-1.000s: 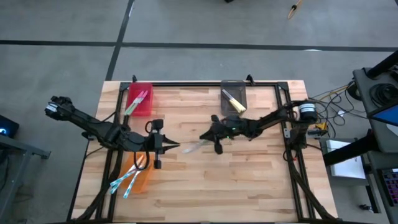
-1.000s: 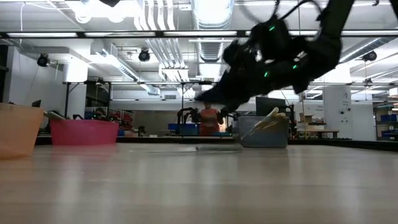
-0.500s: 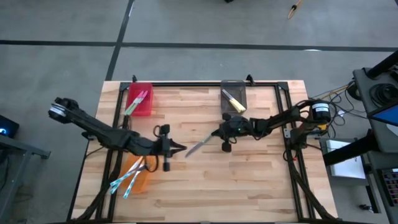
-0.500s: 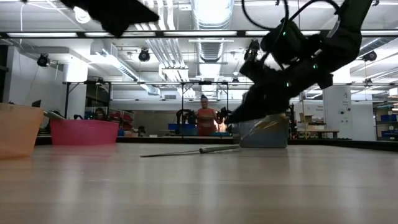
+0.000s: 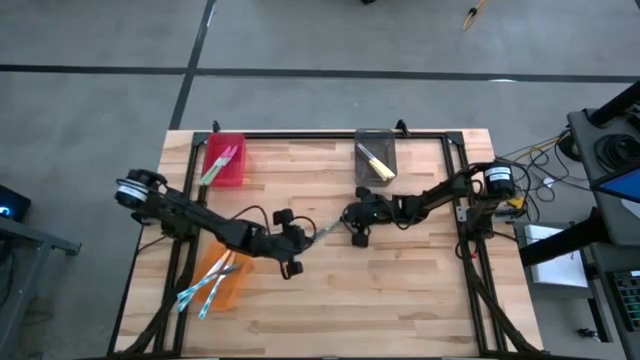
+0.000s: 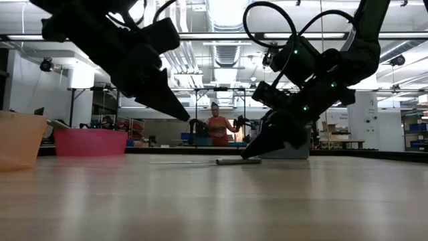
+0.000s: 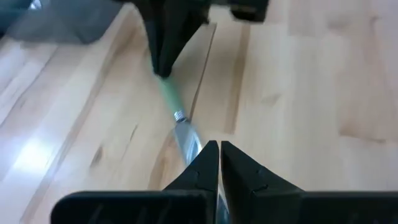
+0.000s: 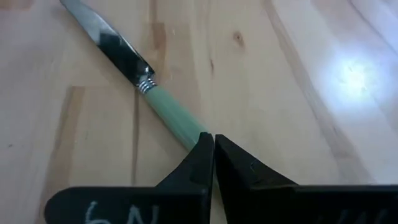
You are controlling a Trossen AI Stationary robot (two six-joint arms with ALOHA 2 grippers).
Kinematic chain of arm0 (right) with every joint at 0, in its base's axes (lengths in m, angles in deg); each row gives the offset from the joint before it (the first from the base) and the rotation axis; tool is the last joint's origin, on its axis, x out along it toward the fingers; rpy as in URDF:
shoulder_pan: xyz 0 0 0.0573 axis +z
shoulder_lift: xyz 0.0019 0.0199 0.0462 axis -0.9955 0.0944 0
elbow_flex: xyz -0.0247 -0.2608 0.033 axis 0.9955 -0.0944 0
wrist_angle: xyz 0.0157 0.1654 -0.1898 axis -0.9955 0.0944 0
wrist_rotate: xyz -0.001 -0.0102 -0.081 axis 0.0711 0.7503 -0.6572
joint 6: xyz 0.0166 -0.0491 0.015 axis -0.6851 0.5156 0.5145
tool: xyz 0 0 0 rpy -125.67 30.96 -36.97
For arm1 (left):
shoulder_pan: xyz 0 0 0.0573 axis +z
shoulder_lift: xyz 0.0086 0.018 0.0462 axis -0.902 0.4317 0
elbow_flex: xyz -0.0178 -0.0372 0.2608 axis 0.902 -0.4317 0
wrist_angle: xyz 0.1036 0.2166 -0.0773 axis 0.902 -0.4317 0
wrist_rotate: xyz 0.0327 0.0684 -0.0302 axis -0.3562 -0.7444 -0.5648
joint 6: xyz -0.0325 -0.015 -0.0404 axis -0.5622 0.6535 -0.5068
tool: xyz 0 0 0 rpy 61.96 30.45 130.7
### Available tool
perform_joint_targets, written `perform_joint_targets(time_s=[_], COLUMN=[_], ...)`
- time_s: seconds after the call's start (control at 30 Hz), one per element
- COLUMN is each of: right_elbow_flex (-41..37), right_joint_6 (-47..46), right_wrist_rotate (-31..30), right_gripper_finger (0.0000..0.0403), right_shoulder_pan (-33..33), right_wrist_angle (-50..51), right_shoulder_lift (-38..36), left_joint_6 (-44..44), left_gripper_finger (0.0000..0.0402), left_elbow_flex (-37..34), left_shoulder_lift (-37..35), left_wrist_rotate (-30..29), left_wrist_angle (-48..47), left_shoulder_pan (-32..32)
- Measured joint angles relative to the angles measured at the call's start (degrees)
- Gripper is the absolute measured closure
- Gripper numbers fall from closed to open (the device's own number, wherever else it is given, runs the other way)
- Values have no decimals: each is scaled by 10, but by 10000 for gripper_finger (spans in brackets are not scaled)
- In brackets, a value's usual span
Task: Sort silverware by color (type)
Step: Put the green knife into the red bin
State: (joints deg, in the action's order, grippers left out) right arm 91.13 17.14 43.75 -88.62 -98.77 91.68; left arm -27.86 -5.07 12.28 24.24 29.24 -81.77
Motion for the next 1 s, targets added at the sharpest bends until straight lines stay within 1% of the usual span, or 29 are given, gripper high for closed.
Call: perform_joint_targets(time_s=[0.1,0.2,0.33,0.4,0.43,0.5,0.57,0.63,0.73,0.8,0.87,1.0], right_elbow_flex=[0,3,5,5,5,5,3,-3,-11,-14,-13,-9], right_joint_6=[-27,-72,-181,-208,-205,-157,-75,-7,60,90,104,100], right_wrist_rotate=[-3,2,-9,-11,-11,-5,36,84,114,127,153,246], right_gripper_finger=[395,395,394,394,394,394,394,394,394,394,394,394], right_shoulder_pan=[22,49,77,86,90,95,96,90,73,59,44,17], right_wrist_angle=[9,20,30,48,51,75,73,52,-5,-27,-58,-114], right_shoulder_lift=[-4,-13,-43,-66,-76,-96,-102,-100,-73,-51,-23,20], left_joint_6=[-8,-12,-31,-33,-33,-33,-32,-35,-37,-41,-51,-62], left_gripper_finger=[402,402,402,402,402,402,402,402,402,402,402,402], left_elbow_flex=[5,1,-1,0,1,5,7,6,6,11,11,10], left_shoulder_lift=[3,4,4,4,4,4,6,16,33,44,56,78], left_wrist_rotate=[0,0,0,1,9,48,89,102,106,108,110,128], left_wrist_angle=[-40,-41,-44,-45,-44,-43,-31,-8,10,30,41,52], left_shoulder_pan=[1,4,6,6,5,4,1,-3,-13,-16,-17,-16])
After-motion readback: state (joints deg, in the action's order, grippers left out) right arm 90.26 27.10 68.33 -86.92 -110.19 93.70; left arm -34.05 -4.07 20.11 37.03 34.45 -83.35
